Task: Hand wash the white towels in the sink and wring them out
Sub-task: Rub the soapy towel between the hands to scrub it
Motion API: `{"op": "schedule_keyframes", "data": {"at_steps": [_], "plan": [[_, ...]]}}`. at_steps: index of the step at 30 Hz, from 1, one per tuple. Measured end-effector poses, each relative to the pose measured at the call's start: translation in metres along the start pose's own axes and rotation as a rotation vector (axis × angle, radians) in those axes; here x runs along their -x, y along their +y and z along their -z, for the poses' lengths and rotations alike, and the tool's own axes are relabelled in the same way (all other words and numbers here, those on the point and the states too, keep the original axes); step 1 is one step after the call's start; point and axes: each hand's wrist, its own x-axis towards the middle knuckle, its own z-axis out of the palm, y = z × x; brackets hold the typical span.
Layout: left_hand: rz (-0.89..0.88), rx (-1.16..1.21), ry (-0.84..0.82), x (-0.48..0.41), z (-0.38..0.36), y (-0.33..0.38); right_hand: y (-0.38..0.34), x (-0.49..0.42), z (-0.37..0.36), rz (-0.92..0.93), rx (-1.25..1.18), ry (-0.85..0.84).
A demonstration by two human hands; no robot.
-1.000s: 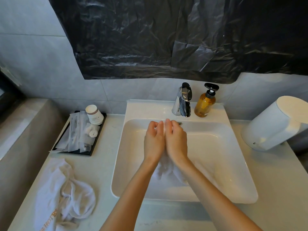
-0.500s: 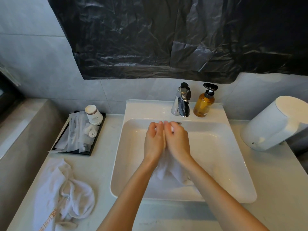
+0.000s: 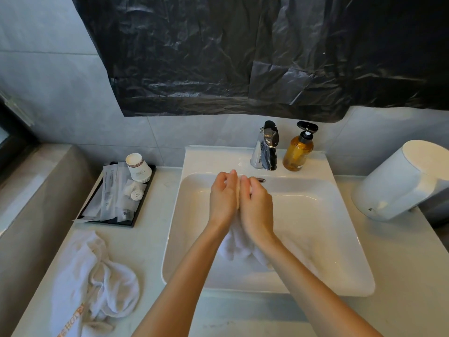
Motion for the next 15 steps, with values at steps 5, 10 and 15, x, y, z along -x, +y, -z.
{"op": "schedule_keyframes", "data": {"at_steps": [5,10,15], "plan": [[0.027,-0.012,-0.042,0.011,-0.007,-0.008,0.006,-0.021,0.009,-0.062,0.061,-0.051],[-0.01,-0.045,0.02,0.001,0.0,-0.001,0.005,0.004,0.0,0.002,0.024,-0.026],[0.012,-0.036,-0.027,0.008,-0.004,-0.007,0.003,-0.023,0.006,-0.085,0.051,-0.08]]}}
